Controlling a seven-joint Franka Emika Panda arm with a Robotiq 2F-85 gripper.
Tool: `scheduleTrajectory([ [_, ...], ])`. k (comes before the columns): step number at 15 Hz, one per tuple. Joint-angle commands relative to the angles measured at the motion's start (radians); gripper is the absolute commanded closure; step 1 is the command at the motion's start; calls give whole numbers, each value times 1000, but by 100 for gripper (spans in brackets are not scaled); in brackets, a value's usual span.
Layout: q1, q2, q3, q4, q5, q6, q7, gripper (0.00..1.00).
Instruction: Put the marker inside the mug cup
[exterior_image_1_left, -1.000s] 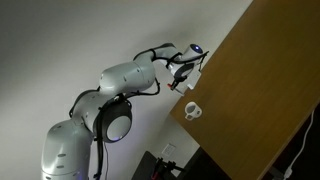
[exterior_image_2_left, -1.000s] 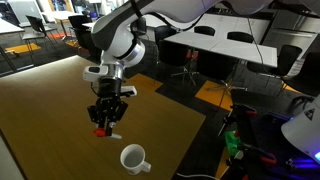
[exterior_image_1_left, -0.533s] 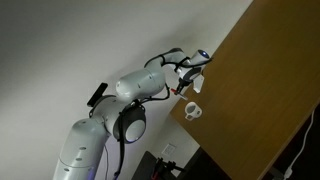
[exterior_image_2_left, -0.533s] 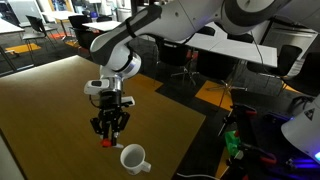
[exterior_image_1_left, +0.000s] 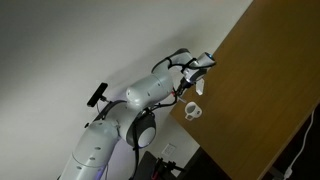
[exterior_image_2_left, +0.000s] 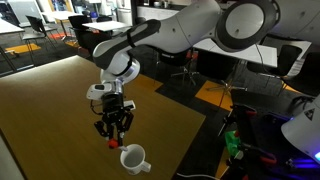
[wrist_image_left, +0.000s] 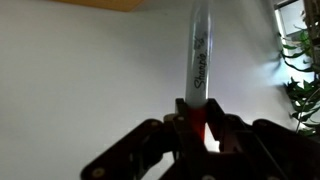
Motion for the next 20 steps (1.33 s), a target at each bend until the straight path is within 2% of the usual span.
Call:
scheduleTrajectory([
  [1,23,65,-6,124,5,-81,20,94],
  [6,30,104,0,170,-12,-104,48,94],
  [7,33,66,-30,113,15,-96,38,94],
  [17,51,69,-74,110,-3,-101,97,94],
  [18,54,69,-79,109,-5,-99,96,50],
  [19,59,69,-85,108,-10,-95,96,49],
  [20,63,69,-89,108,-14,-95,95,42],
])
